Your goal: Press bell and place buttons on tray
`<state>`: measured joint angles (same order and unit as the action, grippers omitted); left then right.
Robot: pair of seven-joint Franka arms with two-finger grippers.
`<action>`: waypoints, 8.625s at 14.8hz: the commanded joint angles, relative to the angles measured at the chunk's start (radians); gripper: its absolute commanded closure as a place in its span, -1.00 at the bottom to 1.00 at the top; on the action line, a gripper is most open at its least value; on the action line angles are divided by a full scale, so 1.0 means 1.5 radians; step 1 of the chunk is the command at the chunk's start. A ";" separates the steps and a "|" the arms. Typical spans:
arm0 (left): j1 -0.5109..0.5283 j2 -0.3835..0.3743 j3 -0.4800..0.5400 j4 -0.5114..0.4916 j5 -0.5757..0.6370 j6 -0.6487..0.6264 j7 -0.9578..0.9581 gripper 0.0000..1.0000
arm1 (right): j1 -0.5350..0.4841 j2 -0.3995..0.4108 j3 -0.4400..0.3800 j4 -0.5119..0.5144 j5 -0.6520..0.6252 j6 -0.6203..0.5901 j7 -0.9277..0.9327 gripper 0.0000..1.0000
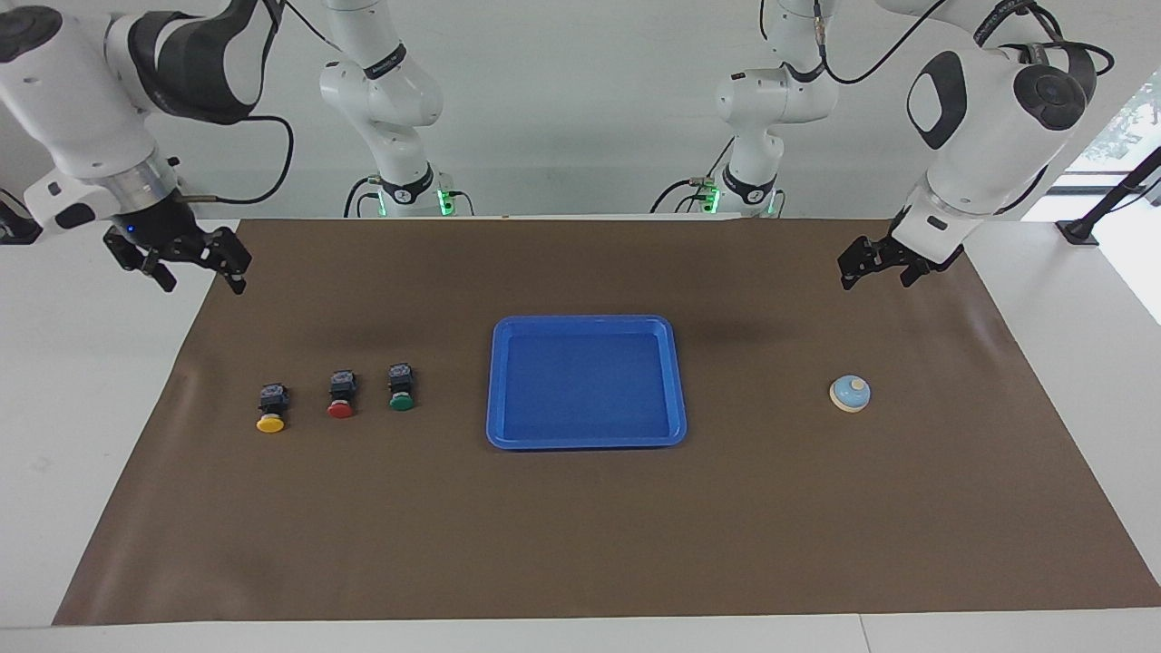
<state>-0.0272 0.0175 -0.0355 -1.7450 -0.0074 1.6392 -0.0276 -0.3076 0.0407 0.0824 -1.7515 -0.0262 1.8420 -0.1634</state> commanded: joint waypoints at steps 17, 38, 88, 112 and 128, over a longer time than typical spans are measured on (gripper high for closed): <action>-0.016 -0.036 0.007 0.037 -0.002 -0.073 0.007 -1.00 | -0.009 0.197 0.008 -0.147 0.002 0.338 -0.170 -1.00; -0.006 -0.045 0.011 0.036 -0.002 -0.073 0.001 -1.00 | 0.173 0.189 0.019 0.085 0.005 0.032 0.244 1.00; -0.006 -0.045 0.011 0.036 -0.002 -0.073 0.001 -1.00 | 0.096 0.117 0.013 -0.292 -0.004 0.378 0.022 -0.04; -0.006 -0.045 0.011 0.036 -0.002 -0.073 0.001 -1.00 | 0.522 0.311 0.015 0.073 0.037 0.269 0.608 1.00; -0.006 -0.045 0.011 0.036 -0.002 -0.073 0.001 -1.00 | 0.318 0.143 -0.011 -0.014 -0.007 0.110 0.205 -1.00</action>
<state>-0.0344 -0.0377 -0.0226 -1.6886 -0.0074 1.5427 -0.0261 0.2399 0.3042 0.0513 -1.6744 -0.0325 1.9794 0.2922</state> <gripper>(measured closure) 0.000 0.000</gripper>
